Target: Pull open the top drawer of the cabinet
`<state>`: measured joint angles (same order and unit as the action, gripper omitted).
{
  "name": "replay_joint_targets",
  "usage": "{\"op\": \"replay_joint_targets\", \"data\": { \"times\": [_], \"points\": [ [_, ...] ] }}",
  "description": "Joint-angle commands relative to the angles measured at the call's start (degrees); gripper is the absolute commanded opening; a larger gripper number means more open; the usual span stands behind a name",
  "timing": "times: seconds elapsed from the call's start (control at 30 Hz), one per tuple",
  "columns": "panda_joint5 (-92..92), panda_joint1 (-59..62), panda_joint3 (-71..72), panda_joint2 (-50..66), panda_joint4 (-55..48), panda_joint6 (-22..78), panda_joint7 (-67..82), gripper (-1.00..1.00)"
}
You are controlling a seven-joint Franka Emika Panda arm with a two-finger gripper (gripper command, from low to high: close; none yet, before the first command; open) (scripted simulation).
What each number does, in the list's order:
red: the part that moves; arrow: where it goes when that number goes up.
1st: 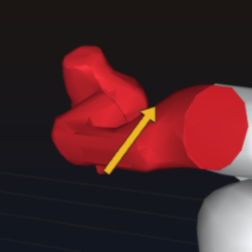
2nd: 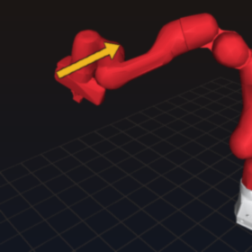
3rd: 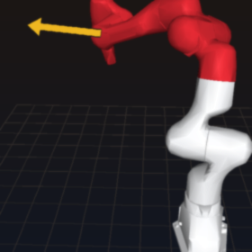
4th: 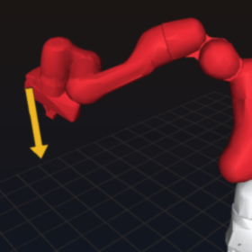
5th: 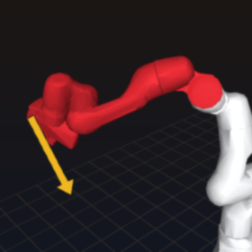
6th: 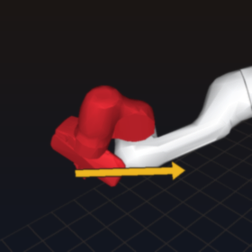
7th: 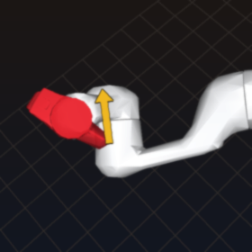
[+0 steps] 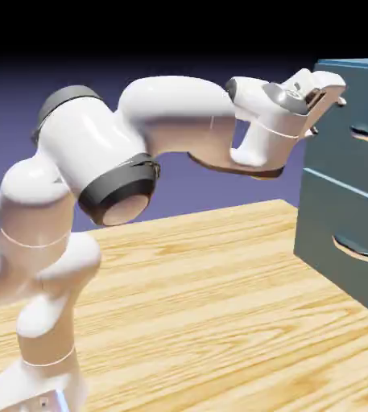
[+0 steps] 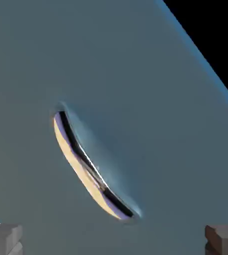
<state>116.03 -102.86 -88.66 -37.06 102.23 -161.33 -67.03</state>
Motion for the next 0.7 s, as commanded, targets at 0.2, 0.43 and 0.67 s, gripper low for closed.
{"op": "replay_joint_targets", "data": {
  "times": [0.2,0.43,0.67],
  "points": [
    [16.51,-14.54,-12.62,-0.63,-8.36,1.80,-3.50,0.00],
    [33.01,-29.07,-25.23,-1.25,-16.72,3.61,-6.99,0.00],
    [33.89,-37.17,-30.12,-6.37,-26.70,1.91,-2.00,0.00]
  ]
}}
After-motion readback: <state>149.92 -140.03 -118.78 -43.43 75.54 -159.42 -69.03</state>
